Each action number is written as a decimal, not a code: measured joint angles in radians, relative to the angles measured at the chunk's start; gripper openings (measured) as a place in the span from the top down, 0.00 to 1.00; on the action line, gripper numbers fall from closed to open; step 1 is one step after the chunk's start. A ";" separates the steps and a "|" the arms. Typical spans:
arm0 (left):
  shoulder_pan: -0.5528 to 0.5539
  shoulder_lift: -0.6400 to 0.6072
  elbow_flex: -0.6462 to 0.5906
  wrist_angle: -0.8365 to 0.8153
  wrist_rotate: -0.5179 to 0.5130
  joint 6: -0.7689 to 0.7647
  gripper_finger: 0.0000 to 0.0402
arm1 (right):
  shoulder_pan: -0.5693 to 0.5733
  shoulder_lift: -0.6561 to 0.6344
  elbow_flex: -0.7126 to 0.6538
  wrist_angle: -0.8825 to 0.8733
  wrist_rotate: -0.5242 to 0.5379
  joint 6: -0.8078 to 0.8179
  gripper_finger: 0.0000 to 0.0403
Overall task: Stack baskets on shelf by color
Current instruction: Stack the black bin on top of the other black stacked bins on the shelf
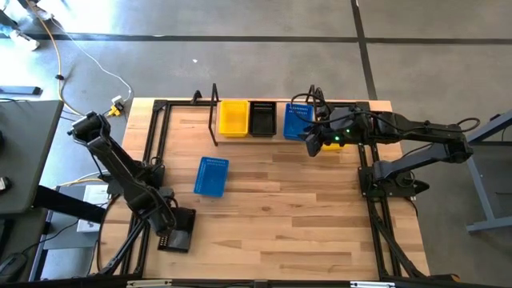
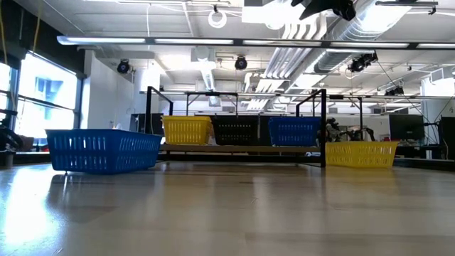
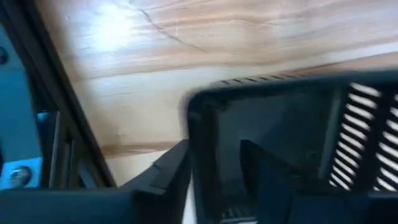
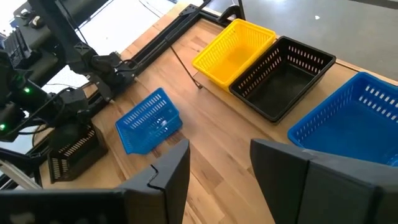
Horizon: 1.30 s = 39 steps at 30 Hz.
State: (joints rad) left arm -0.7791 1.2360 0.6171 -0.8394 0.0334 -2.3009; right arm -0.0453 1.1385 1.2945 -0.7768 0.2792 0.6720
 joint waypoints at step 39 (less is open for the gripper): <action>0.661 0.103 0.573 -0.259 -0.291 0.718 1.00 | 0.258 0.193 0.000 0.322 -0.186 -0.588 0.62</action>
State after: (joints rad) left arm -0.1181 1.3387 1.1900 -1.0980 -0.2580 -1.5824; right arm 0.2123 1.3312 1.2945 -0.4547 0.0929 0.0839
